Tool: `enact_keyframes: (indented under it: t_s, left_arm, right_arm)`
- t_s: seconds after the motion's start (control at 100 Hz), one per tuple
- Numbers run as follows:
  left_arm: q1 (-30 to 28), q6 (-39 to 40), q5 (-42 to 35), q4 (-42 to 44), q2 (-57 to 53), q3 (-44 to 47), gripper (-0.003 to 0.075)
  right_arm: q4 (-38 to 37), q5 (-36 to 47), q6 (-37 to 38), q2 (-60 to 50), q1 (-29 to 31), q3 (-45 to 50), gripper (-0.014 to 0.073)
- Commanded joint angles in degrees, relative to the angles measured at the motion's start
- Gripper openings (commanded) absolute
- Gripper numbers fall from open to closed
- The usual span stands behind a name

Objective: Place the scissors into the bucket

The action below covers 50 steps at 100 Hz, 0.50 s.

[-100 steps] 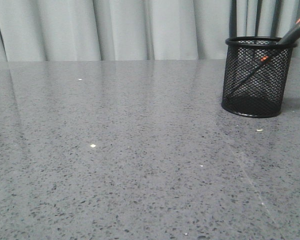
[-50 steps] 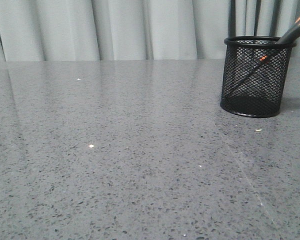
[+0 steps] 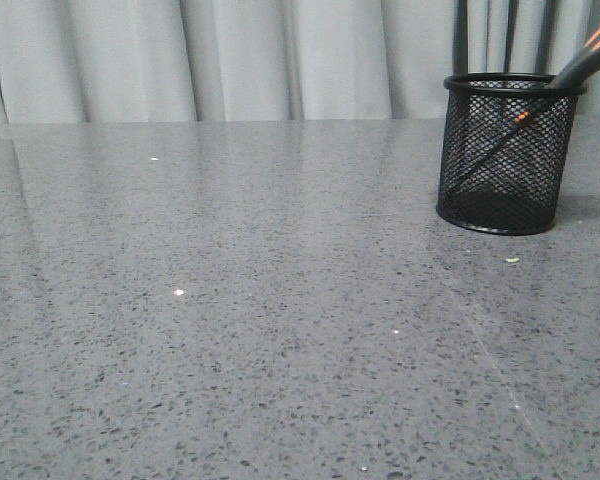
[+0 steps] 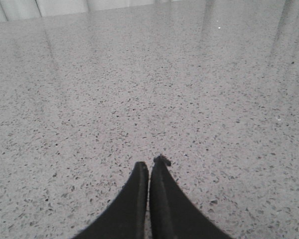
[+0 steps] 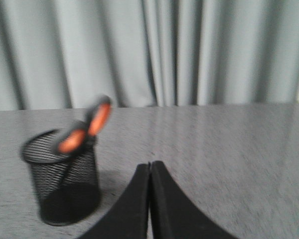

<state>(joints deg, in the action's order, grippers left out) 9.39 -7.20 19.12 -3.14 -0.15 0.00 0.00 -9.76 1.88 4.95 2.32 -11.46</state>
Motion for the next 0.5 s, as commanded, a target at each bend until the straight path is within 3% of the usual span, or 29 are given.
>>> enact_keyframes:
  t_s: [0.0,0.15,0.19,0.26,0.49]
  left_arm:
    - [-0.1,0.5,-2.8,0.2,-1.5,2.3,-0.0019]
    - [-0.1,0.5,-2.8,0.2,-1.5,2.3,-0.0019]
    - [-0.1,0.5,-2.8,0.2,-1.5,2.3,-0.0019]
    - [-0.1,0.5,-2.8,0.2,-1.5,2.3,-0.0019]
    - [-0.1,0.5,-2.8,0.2,-1.5,2.3,-0.0019]
  right_arm:
    - [-3.2,9.8,4.3,-0.4,2.9,4.5,-0.0045]
    - [-3.1,10.5,4.3,-5.1,4.5,12.8,-0.0045]
    - [-3.1,4.2,4.3,-6.9,4.5,12.4,-0.0045]
    - [-2.9,0.2,4.3,-6.9,4.5,12.5,-0.0045]
    - [-2.8,-7.0,4.3,-6.9,4.6,12.5,-0.0045]
